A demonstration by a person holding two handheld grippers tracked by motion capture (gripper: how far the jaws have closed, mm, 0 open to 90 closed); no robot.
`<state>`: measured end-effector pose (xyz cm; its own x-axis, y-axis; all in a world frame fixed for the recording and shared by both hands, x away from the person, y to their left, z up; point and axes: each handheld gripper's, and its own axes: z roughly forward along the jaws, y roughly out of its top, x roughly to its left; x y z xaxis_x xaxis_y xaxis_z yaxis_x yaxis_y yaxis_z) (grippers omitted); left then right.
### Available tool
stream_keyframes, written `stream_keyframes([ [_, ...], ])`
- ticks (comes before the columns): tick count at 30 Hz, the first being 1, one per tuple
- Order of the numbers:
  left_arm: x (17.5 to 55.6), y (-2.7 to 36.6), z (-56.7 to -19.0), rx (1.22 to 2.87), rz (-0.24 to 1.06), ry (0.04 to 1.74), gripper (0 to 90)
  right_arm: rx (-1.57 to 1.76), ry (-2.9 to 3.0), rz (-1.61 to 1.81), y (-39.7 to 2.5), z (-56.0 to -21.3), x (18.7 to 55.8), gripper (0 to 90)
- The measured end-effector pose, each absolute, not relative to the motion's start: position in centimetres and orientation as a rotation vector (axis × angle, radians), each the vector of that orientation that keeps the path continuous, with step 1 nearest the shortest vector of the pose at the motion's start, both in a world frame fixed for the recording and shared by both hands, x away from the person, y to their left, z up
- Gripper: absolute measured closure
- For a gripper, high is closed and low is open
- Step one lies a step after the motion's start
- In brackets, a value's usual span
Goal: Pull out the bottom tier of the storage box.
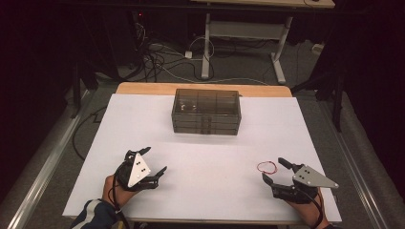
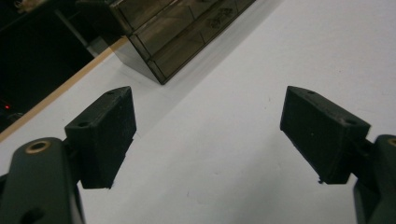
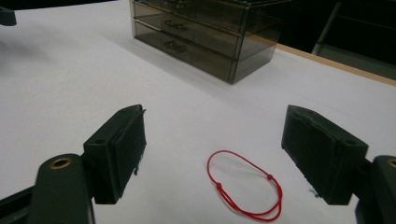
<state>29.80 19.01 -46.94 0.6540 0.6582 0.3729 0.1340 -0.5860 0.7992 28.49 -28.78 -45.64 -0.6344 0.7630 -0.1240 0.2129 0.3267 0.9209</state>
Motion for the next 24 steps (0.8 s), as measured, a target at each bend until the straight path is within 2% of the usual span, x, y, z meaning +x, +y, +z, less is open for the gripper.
stream_keyframes([
  [8,29.4,17.3,-46.9,2.136,0.867,0.545,18.2,0.857,2.059,1.287,-28.7,-45.7,28.5,22.4],
  [14,30.7,14.3,-46.8,2.195,0.882,0.486,19.2,0.863,2.071,1.252,-28.5,-45.9,28.8,22.4],
  [18,32.5,11.3,-46.9,2.227,0.881,0.441,22.6,0.862,2.078,1.241,-28.3,-46.0,28.8,22.2],
  [24,34.9,9.1,-47.2,2.227,0.895,0.435,26.3,0.871,2.073,1.247,-28.5,-46.1,28.9,21.7],
])
